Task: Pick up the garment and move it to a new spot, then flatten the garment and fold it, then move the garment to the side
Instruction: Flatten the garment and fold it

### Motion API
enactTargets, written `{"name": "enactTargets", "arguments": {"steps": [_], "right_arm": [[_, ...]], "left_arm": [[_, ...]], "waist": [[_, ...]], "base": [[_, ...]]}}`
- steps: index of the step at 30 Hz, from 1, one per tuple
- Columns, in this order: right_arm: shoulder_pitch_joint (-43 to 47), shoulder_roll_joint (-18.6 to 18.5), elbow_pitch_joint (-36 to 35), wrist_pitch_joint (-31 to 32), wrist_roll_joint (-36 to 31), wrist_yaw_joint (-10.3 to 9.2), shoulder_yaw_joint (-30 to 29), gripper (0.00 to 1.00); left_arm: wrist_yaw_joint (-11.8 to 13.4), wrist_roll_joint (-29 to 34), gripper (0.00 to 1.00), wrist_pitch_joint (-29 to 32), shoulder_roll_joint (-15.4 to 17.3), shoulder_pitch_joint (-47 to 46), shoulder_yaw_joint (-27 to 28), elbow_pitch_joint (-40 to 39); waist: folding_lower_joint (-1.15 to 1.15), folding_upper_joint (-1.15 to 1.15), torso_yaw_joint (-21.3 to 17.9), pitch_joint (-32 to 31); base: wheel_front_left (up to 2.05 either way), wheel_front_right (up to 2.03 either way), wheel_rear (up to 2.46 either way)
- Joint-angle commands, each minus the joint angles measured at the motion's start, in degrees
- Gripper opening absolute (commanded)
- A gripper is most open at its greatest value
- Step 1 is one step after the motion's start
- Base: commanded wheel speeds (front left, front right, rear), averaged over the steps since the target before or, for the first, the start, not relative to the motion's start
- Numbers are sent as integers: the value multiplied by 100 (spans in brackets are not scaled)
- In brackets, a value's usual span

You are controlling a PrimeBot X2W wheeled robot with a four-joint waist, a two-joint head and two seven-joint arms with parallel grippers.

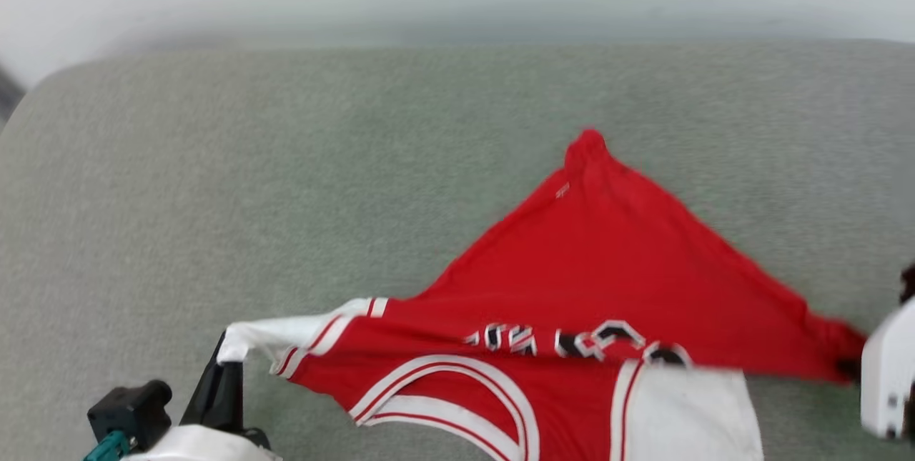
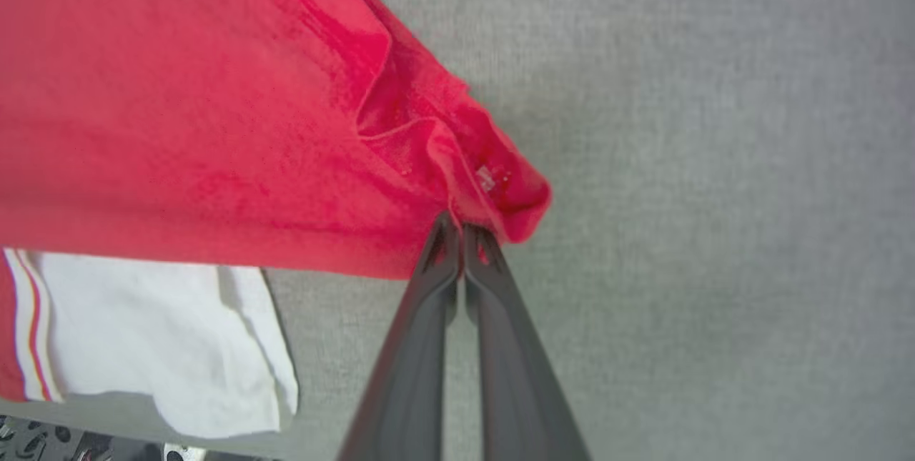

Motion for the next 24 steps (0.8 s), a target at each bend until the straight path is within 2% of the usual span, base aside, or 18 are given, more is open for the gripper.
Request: {"name": "enactTargets", "arguments": {"steps": [1, 4, 9, 10, 11, 12, 16, 20, 24], "right_arm": [[600, 196, -281, 46, -38, -6, -188, 0], [1174, 429, -581, 103, -107, -6, -373, 0], [2240, 1180, -1155, 131, -219, -5, -718, 0], [2351, 1331, -1227, 68, -207, -5, -738, 11], [2429, 1394, -1321, -54, -237, -4, -694, 87], [2445, 1477, -1404, -253, -244, -5, -717, 100], [2194, 1675, -1636, -1488, -216, -4, -689, 100], [1711, 1617, -1527, -3084, -135, -4, -658, 100], [1027, 1428, -1090, -3898, -67, -4, -423, 100]], "left_arm": [[52, -48, 0, 70, 62, 143, 37, 0], [88, -78, 0, 145, 92, 242, 47, 6], [124, -116, 0, 283, 182, 356, 59, -62], [131, -120, 0, 303, 193, 370, 60, -82], [140, -115, 0, 319, 203, 373, 49, -100], [134, -102, 0, 346, 214, 371, 29, -123], [118, -37, 0, 457, 266, 249, -69, -258], [134, 36, 0, 550, 272, 105, -167, -404], [157, 87, 0, 589, 238, -58, -249, -556]], "waist": [[1, 0, -342, -326], [1, 0, -419, -386], [1, 0, -543, -407], [1, 0, -572, -393], [1, 0, -597, -386], [1, 0, -621, -374], [1, 0, -676, -307], [1, 0, -691, -212], [1, 0, -646, -63]], "base": [[0, 0, 0], [0, 0, 0], [0, 0, 0], [0, 0, 0], [0, 0, 0], [0, 0, 0], [0, 0, 0], [0, 0, 0], [0, 0, 0]]}}
